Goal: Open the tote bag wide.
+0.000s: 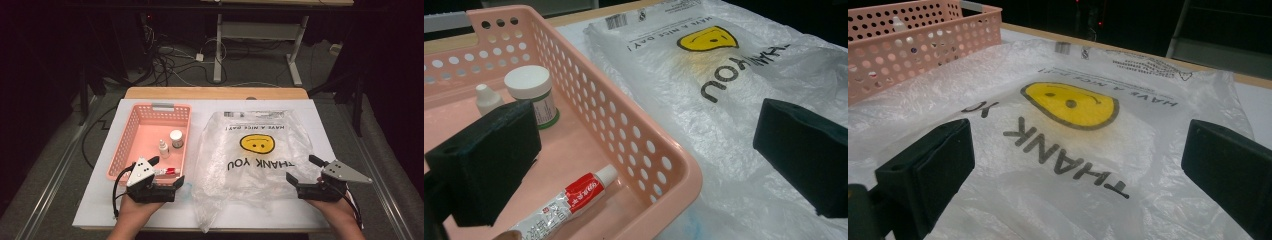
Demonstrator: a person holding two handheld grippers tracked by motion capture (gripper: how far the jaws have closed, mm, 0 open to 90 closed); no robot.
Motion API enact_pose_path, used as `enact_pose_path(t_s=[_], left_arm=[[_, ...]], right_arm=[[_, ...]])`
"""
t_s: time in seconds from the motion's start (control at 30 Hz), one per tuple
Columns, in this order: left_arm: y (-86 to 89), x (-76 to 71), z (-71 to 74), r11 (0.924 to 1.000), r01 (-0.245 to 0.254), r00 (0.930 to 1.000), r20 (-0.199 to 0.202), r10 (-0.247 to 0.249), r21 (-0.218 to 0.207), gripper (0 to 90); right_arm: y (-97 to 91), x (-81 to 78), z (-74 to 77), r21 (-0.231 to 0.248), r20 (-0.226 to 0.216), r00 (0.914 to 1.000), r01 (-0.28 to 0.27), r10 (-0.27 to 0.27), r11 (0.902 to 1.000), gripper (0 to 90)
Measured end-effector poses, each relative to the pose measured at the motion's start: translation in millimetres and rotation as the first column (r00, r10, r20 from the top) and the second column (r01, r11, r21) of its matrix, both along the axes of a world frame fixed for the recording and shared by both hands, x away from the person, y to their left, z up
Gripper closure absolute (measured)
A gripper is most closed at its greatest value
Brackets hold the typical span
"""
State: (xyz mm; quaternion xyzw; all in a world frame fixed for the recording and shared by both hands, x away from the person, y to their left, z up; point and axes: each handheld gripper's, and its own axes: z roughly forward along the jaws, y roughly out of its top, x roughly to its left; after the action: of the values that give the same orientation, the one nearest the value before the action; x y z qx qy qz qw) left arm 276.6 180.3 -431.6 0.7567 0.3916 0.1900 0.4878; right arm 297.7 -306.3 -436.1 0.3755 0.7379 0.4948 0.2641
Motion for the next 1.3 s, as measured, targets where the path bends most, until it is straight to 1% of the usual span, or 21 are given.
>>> enact_pose_path(t_s=[0.1,0.2,0.23,0.3,0.43,0.5,0.57,0.6,0.7,0.8,0.83,0.87,0.93,1.1,1.2,1.3], left_arm=[[-0.3,1.4,-0.3,1.0,0.001,1.0,-0.004,-0.001,0.003,0.0],[-0.2,2.0,-0.7,1.0,0.0,1.0,-0.005,0.0,0.003,0.0],[-0.2,2.0,-0.8,1.0,0.0,1.0,-0.006,0.0,0.003,0.0],[-0.6,1.6,-0.7,1.0,0.005,1.0,-0.006,-0.005,0.004,0.0],[-1.0,0.7,-0.1,1.0,0.008,1.0,-0.003,-0.008,0.004,0.0],[-0.9,1.0,-0.3,1.0,0.009,1.0,-0.004,-0.009,0.002,0.0],[-1.0,1.4,-0.7,1.0,0.008,0.9999,-0.008,-0.008,-0.001,0.0],[-0.5,1.4,-0.6,1.0,0.009,0.9999,-0.008,-0.009,0.001,0.0],[0.2,1.7,-0.4,1.0,0.007,0.9999,-0.007,-0.007,0.001,0.0],[0.5,2.5,-0.7,1.0,0.006,0.9999,-0.01,-0.006,-0.005,0.0],[0.3,2.7,-1.0,1.0,0.006,0.9999,-0.012,-0.006,-0.004,0.0],[0.2,3.0,-1.1,1.0,0.008,0.9999,-0.014,-0.008,0.001,0.0],[-0.1,3.1,-1.2,1.0,0.009,0.9998,-0.016,-0.009,0.002,0.0],[0.0,2.0,-0.4,1.0,0.007,0.9999,-0.014,-0.007,-0.003,0.0],[-0.3,1.2,-0.3,0.9999,0.011,0.9999,-0.01,-0.011,0.001,0.0],[-0.8,1.0,0.0,0.9999,0.01,0.9999,-0.008,-0.01,0.0,0.0]], right_arm=[[-4.1,1.5,-1.1,0.0,-0.009,0.9999,0.011,-0.011,0.9999,0.9],[-9.1,2.9,-0.8,-0.001,-0.008,0.9997,0.023,-0.023,0.9997,0.9],[-12.5,3.7,-0.1,-0.002,-0.009,0.9993,0.037,-0.037,0.9993,0.9],[-14.7,4.4,0.2,-0.004,-0.007,0.999,0.044,-0.044,0.999,0.9],[-25.9,7.3,0.4,-0.002,-0.009,0.9969,0.078,-0.078,0.997,0.9],[-32.2,9.0,-0.3,-0.008,-0.013,0.9953,0.096,-0.096,0.9953,0.9],[-38.9,10.7,-1.4,-0.003,-0.021,0.9933,0.113,-0.113,0.9936,0.9],[-44.9,12.2,-2.8,-0.005,-0.029,0.9909,0.132,-0.132,0.9913,0.9],[-50.0,13.7,-3.9,-0.005,-0.035,0.9889,0.144,-0.144,0.9895,0.9],[-58.6,16.9,-6.2,-0.007,-0.042,0.985,0.167,-0.167,0.9859,0.9],[-60.5,17.3,-7.1,-0.001,-0.052,0.9832,0.175,-0.175,0.9845,0.9],[-62.9,18.4,-8.2,-0.006,-0.053,0.9823,0.18,-0.18,0.9837,0.9],[-65.5,19.8,-10.3,-0.006,-0.064,0.9803,0.187,-0.187,0.9824,0.9],[-68.6,23.8,-14.8,-0.037,-0.073,0.9767,0.2,-0.202,0.9792,0.9],[-69.0,26.3,-15.9,-0.037,-0.079,0.9758,0.202,-0.204,0.9788,0.9],[-67.9,32.9,-15.8,-0.032,-0.087,0.9753,0.201,-0.203,0.9791,1.0]])
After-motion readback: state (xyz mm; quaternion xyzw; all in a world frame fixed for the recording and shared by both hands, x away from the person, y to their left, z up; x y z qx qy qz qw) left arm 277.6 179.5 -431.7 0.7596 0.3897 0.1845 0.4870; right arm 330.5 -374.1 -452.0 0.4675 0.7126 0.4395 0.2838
